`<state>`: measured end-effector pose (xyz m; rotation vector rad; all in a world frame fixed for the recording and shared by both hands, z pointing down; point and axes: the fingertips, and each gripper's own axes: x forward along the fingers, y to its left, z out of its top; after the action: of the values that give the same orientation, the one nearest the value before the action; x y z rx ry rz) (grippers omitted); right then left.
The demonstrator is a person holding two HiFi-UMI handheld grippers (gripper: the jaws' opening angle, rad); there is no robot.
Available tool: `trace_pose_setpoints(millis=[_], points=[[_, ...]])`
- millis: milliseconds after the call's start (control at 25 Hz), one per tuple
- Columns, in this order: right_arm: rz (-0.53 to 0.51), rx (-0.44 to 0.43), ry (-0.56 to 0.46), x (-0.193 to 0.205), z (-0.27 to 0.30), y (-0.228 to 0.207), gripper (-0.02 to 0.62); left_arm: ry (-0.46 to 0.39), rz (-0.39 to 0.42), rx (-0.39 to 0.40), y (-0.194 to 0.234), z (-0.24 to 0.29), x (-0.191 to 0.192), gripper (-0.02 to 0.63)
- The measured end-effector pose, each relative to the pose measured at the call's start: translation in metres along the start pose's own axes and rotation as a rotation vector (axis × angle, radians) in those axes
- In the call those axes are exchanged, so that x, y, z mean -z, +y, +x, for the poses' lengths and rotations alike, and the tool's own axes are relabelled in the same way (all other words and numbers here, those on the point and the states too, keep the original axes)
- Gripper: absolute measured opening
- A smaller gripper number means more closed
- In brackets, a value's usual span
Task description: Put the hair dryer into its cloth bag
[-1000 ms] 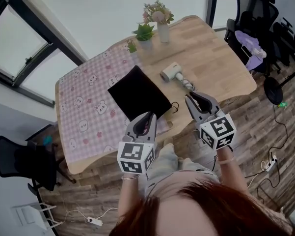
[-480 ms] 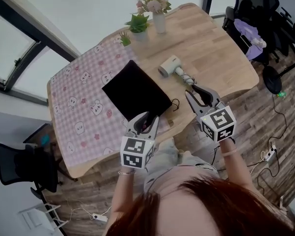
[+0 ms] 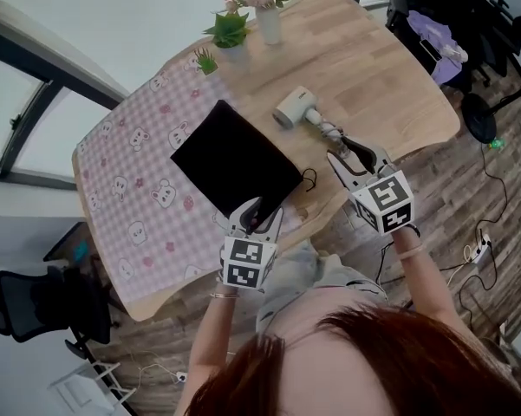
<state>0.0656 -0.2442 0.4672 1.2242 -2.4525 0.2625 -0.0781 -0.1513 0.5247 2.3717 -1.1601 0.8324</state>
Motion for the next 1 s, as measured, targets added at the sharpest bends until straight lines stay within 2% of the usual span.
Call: trace_pose_setpoints(millis=[320,600,760,920,1000], points=[[0.0,0.017,0.086,0.031,0.021,-0.014,0.172,0.146,0.094,0.049,0.003,0.029,0.043,0.17],[-0.02,0.018,0.139,0.049,0.044,-0.023,0.197,0.225,0.164,0.069,0.01,0.051,0.066,0.175],[-0.029,0.02,0.175,0.063,0.056,-0.028,0.212,0.254,0.202,0.067,0.013,0.06,0.077,0.175],[-0.032,0.022,0.217,0.077,0.065,-0.033,0.226,0.262,0.196,0.071,0.018,0.064,0.082,0.171],[-0.035,0.021,0.238,0.083,0.07,-0.034,0.233,0.265,0.193,0.079,0.02,0.065,0.083,0.145]])
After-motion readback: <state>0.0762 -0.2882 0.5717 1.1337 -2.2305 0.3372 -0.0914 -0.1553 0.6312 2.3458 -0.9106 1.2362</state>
